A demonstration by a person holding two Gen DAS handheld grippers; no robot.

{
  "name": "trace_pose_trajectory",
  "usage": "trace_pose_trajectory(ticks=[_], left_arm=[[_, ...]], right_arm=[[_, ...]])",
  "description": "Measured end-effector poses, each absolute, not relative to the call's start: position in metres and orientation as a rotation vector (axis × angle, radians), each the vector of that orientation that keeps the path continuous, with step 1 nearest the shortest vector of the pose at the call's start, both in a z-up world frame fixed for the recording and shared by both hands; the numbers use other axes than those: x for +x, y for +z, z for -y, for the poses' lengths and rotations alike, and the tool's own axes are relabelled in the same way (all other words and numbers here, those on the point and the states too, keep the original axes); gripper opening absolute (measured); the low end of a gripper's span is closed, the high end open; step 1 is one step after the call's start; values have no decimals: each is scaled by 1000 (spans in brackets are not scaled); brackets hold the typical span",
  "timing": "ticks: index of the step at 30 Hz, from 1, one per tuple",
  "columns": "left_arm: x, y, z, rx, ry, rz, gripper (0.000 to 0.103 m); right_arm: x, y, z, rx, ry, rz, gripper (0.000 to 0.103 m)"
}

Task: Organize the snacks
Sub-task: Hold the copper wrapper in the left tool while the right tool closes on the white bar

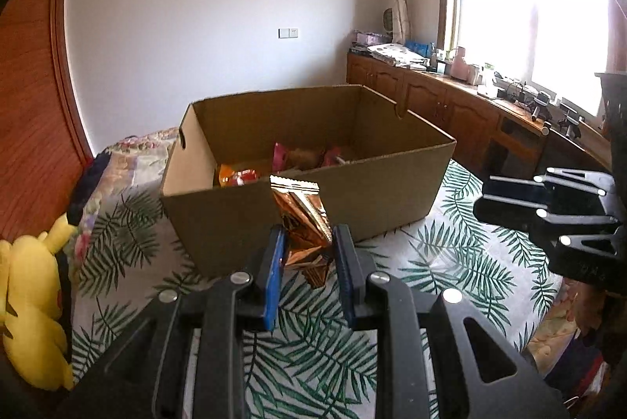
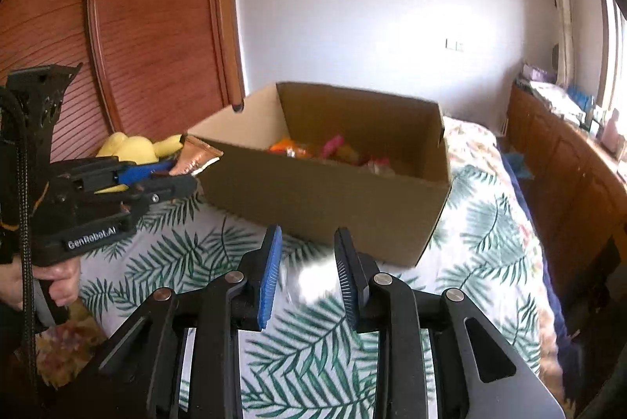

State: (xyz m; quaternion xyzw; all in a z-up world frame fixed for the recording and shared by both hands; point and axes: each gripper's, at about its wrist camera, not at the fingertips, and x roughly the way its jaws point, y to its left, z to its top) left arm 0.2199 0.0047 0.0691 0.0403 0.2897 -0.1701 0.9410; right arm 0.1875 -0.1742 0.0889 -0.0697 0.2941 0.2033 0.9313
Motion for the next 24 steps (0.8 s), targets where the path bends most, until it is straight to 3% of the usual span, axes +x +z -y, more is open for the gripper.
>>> trace_pose_trajectory(ticks=[1,3,6,10,15,19,24], left_arm=[[222,71,-3,88,-348,-589,23],[226,77,-2,94,-346,-586,23],[228,83,-2,94,-345,-579,23],[225,81,-5,83,-350,-581,23],[220,73,-10,69,-354,-592,23],[218,66,-11,67,-351,-605,23],[217,61,-16,56,-345,-615,23]], right_arm=[[189,91,173,-148,416,-595,12],[193,93,169,-164,427,-593,4],[198,85,164,-205,413,-614,3],[205,54,177,-140,420,-685,22],[199,14,175,-123,413,-774,24],[197,-12,171,-117,381,-823,35],[199,-20,174,-97,357,-830,39]])
